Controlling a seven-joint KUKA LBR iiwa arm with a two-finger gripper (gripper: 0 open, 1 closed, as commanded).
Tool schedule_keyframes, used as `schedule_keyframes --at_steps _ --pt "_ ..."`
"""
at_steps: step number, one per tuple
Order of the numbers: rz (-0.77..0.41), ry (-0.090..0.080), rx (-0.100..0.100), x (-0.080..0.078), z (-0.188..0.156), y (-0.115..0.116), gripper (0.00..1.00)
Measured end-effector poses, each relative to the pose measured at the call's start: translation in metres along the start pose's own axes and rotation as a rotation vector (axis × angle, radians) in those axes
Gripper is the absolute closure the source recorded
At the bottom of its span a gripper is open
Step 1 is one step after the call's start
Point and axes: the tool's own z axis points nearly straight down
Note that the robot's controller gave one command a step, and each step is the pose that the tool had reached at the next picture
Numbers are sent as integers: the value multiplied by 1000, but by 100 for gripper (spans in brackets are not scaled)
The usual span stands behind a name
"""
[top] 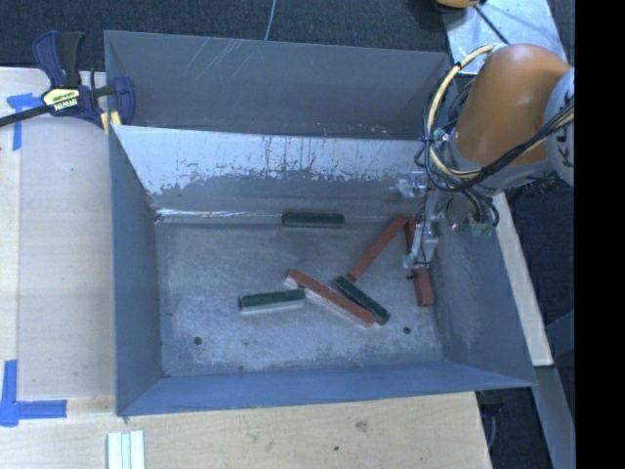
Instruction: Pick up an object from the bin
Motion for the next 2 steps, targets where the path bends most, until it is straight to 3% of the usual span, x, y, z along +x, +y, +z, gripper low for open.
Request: schedule_keyframes --at_steps 1,2 --pt "-113 -7 2 -6 27 8 0" --pt "-306 -3 -3 -22 89 34 100"
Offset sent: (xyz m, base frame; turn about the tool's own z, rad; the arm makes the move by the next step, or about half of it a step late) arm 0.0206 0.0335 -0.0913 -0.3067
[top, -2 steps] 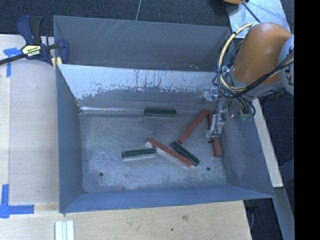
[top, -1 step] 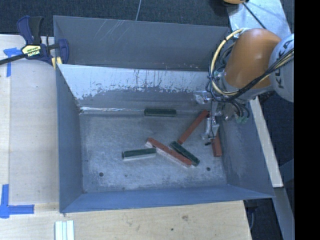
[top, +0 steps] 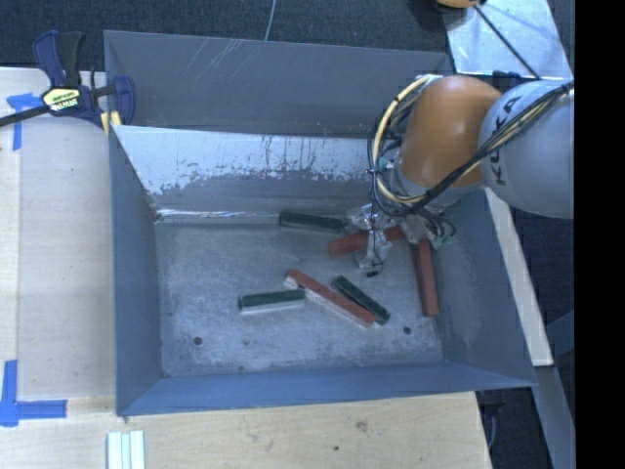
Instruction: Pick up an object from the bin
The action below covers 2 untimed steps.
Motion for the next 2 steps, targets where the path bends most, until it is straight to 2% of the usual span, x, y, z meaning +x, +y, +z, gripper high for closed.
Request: schedule_keyframes --at_steps 1,2 --pt "0 0 0 0 0 0 100" --pt "-4 5 1 2 -210 -8 100"
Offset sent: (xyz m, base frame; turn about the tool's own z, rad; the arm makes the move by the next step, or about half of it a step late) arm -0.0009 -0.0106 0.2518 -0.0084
